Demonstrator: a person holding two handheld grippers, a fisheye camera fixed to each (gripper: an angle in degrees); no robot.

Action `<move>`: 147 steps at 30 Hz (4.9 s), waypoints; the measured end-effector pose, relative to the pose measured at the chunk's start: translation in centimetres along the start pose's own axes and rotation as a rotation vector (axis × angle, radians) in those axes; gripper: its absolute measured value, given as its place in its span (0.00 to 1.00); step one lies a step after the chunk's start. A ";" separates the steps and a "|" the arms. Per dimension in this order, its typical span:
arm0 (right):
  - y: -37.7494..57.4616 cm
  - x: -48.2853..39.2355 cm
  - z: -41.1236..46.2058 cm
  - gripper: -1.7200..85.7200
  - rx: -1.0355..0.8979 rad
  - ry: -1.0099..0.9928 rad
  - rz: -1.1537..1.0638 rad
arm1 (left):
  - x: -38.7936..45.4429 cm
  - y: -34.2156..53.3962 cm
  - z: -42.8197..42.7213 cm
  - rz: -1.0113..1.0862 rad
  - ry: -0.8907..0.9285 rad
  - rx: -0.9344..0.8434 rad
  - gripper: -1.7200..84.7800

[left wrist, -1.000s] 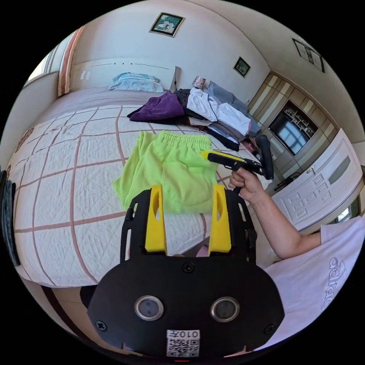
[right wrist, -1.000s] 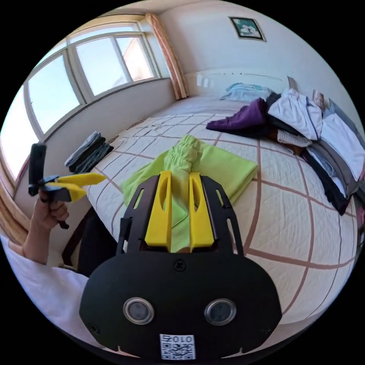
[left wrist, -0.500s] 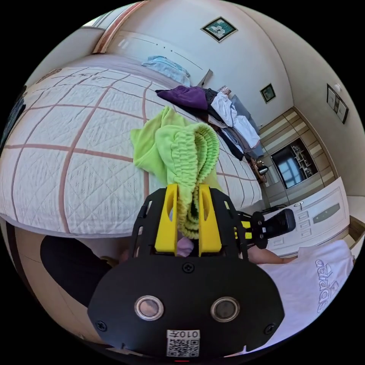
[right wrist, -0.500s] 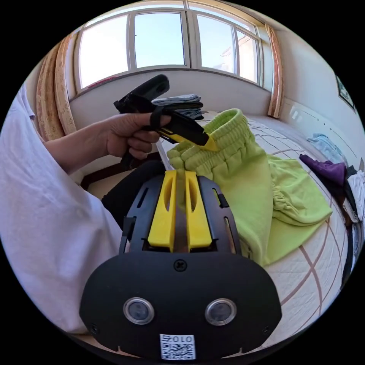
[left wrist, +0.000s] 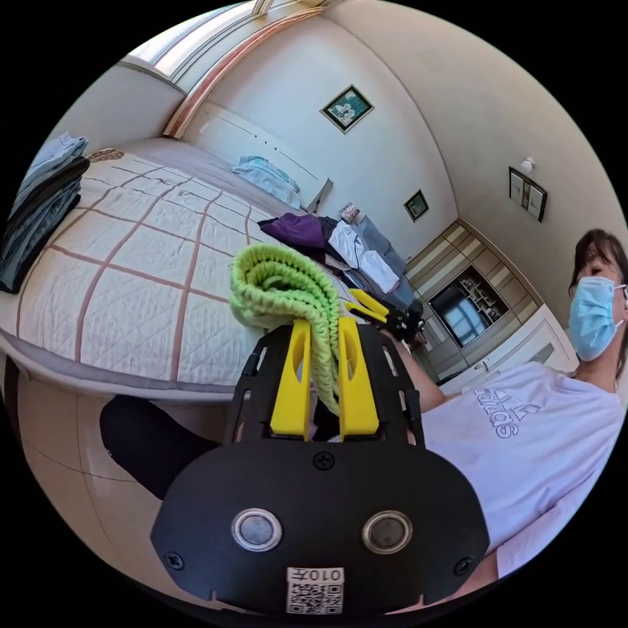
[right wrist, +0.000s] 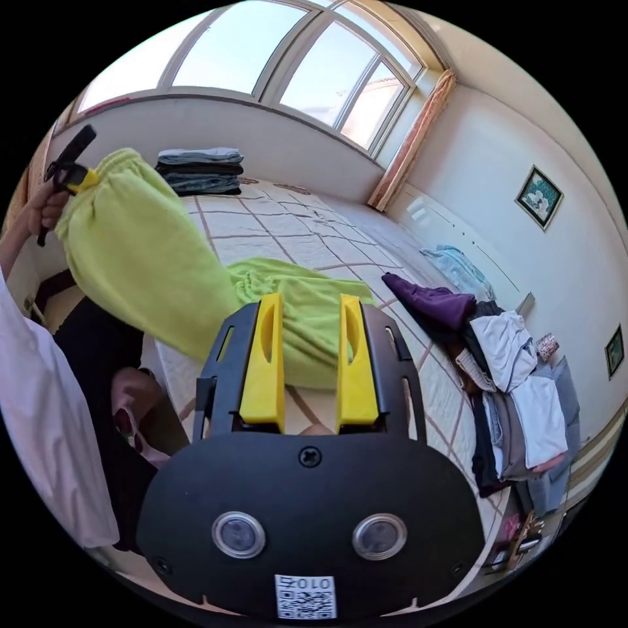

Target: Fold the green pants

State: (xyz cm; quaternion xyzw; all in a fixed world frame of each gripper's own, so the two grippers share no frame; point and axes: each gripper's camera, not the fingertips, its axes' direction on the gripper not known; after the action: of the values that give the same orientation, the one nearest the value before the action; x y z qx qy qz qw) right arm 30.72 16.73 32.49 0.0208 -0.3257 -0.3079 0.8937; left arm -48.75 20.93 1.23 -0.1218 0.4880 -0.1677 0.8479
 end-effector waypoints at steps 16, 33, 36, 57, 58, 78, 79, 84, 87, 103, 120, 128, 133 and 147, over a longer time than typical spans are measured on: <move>-2.1 -6.2 9.5 0.19 -0.302 -0.288 -0.458 | -2.8 5.1 -3.9 -0.100 -0.044 -0.002 0.13; 1.0 23.5 -16.4 0.10 0.175 0.033 0.676 | 0.4 -14.7 -16.3 0.239 -0.074 0.167 0.12; 5.9 27.6 -20.7 0.10 0.088 0.017 0.727 | -0.9 -18.1 -16.8 0.242 -0.073 0.048 0.12; 28.6 14.9 -14.4 0.14 -0.182 0.012 1.095 | -16.9 0.3 -2.3 -0.290 -0.195 -0.114 0.12; 28.1 14.2 -13.6 0.14 -0.225 0.045 1.110 | -16.1 1.2 -1.1 -0.287 -0.147 -0.121 0.12; 23.4 12.1 -16.0 0.06 -0.065 -0.017 1.008 | -14.8 3.6 6.5 -0.093 -0.047 -0.253 0.14; 22.2 12.8 -17.3 0.06 -0.005 -0.020 0.984 | -14.7 3.4 7.1 -0.068 -0.007 -0.294 0.15; 17.3 15.2 -20.5 0.06 0.114 0.036 0.876 | -15.1 3.5 9.3 -0.037 0.078 -0.372 0.17; 14.6 15.3 -21.0 0.06 0.136 0.045 0.820 | -15.0 3.5 9.9 0.003 0.008 -0.382 0.18; 9.1 11.4 -29.0 0.06 0.308 0.054 0.702 | -21.4 4.5 8.0 -0.279 0.448 0.017 0.22; 11.9 8.6 -30.3 0.06 0.203 0.123 0.770 | -17.6 0.2 -2.9 -0.158 -0.078 0.287 0.07; 3.8 18.2 -21.1 0.06 0.074 0.281 0.749 | -12.9 -20.9 -1.2 0.211 -0.352 0.113 0.08; 0.8 22.1 -17.2 0.07 0.037 0.174 0.824 | -14.6 -34.3 7.3 0.094 -0.410 -0.174 0.13; 19.7 7.9 -15.1 0.11 -0.071 0.151 0.892 | -17.4 -10.3 3.8 -0.165 -0.499 -0.160 0.20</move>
State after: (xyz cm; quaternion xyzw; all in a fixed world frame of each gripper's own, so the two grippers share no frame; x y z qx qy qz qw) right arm 55.03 25.76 29.80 -0.1297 -0.2259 0.0988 0.9604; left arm -55.33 18.69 20.61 -0.2653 0.2642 -0.1619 0.9130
